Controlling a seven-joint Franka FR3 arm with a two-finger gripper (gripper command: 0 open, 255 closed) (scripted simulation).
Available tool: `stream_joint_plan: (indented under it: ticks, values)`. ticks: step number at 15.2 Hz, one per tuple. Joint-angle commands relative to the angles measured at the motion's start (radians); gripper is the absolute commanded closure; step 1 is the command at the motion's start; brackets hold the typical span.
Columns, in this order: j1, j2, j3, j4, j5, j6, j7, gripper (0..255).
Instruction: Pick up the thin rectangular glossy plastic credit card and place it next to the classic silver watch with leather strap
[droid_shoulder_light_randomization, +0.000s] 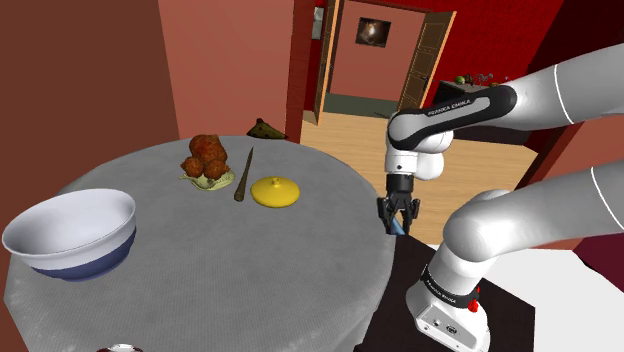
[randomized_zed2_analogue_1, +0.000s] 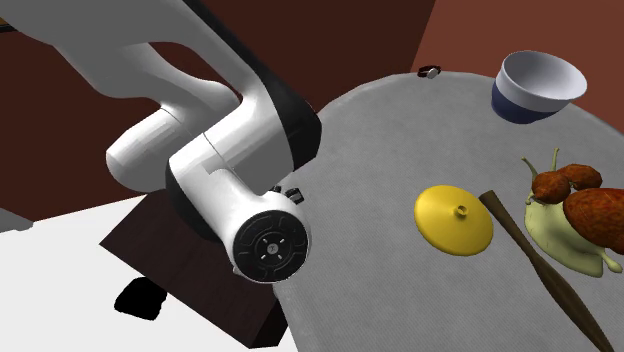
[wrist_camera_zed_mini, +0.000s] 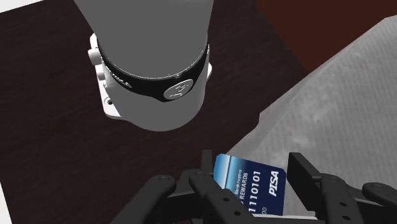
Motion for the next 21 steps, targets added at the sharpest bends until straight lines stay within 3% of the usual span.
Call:
stream_joint_plan:
  ticks: [1,17,21]
  values:
    - [0.002,-0.023,-0.003,0.021,0.017,-0.037,0.009,255]
    - [0.002,-0.127,0.012,0.177,0.027,-0.29,0.07,255]
    - [0.071,-0.143,0.111,0.156,0.156,-0.256,0.168,255]
